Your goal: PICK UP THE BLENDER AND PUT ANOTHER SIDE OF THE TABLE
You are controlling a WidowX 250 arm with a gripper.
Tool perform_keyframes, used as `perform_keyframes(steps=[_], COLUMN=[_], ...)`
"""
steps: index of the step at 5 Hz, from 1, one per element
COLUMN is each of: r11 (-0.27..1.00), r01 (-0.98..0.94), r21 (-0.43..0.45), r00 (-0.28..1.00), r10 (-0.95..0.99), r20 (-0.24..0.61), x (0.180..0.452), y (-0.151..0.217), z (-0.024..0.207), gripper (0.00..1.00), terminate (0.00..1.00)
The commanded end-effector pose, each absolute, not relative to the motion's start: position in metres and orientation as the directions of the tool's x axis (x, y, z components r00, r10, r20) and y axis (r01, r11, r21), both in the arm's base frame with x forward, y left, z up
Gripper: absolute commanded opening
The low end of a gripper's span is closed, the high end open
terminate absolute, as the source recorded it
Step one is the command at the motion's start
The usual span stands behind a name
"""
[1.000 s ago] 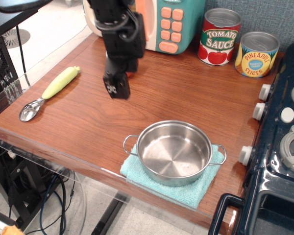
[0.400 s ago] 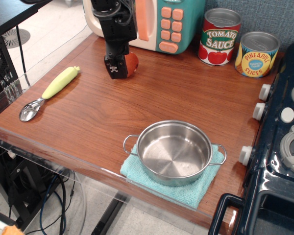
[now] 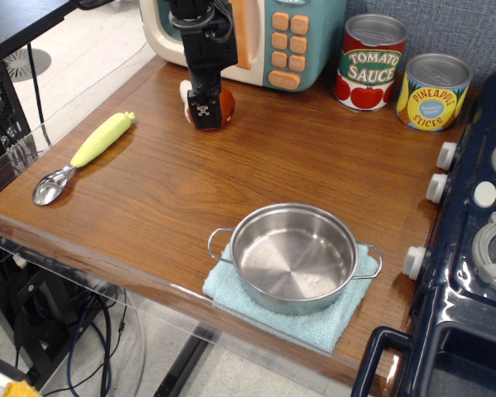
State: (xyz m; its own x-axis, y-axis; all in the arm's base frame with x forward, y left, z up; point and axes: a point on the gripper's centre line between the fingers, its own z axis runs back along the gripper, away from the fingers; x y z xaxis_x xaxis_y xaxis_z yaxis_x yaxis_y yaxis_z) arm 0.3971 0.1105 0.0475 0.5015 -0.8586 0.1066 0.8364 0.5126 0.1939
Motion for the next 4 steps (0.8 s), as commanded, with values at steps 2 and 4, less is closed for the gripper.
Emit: perform_keyframes(steps=[2, 4], r11=[0.529, 0.507], r01=[0.822, 0.839], r21=[0.210, 0.197], r00=[0.531, 0.512], r10=[-0.846, -0.858], r20=[0.051, 0.029], x=[0.409, 0.403], y=[0.127, 0.118], z=[0.040, 0.035], gripper=[0.00, 0.00], terminate=[0.00, 0.00])
